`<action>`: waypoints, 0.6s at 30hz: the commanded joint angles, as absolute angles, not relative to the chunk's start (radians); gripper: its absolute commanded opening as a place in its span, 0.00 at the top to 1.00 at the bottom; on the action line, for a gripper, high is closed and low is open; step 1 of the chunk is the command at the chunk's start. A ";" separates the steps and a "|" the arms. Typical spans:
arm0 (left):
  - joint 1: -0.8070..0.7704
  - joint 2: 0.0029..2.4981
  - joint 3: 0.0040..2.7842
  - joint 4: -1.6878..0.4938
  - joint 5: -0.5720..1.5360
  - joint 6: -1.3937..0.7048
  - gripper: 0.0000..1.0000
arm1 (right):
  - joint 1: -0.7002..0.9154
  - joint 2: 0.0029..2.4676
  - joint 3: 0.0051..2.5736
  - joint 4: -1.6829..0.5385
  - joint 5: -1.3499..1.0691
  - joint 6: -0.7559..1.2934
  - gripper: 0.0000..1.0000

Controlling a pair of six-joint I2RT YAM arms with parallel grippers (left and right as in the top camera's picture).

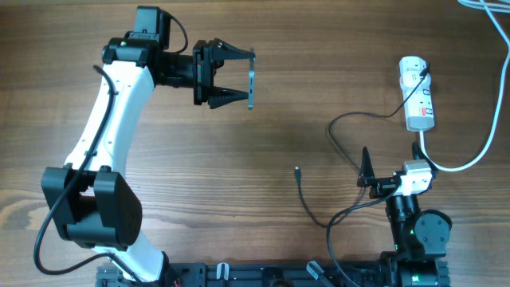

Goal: Plug charger to phone and switch on socket
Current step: 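Lift the phone with the left gripper and tilt it upright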

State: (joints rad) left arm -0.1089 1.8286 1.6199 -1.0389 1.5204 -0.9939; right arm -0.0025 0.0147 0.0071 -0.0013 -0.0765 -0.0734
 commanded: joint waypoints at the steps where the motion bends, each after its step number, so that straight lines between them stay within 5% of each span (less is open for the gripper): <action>1: -0.100 1.801 1.644 -1.036 1.576 -1.038 0.32 | 0.002 0.007 0.005 0.002 -0.060 -0.079 0.00; 18: -0.098 1.801 1.644 -1.036 1.577 -1.056 0.32 | 0.002 0.007 0.005 0.002 -0.060 -0.079 0.00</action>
State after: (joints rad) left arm -0.1081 1.8286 1.6199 -1.0389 1.5208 -1.0462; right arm -0.0025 0.0147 0.0071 -0.0013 -0.0765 -0.0734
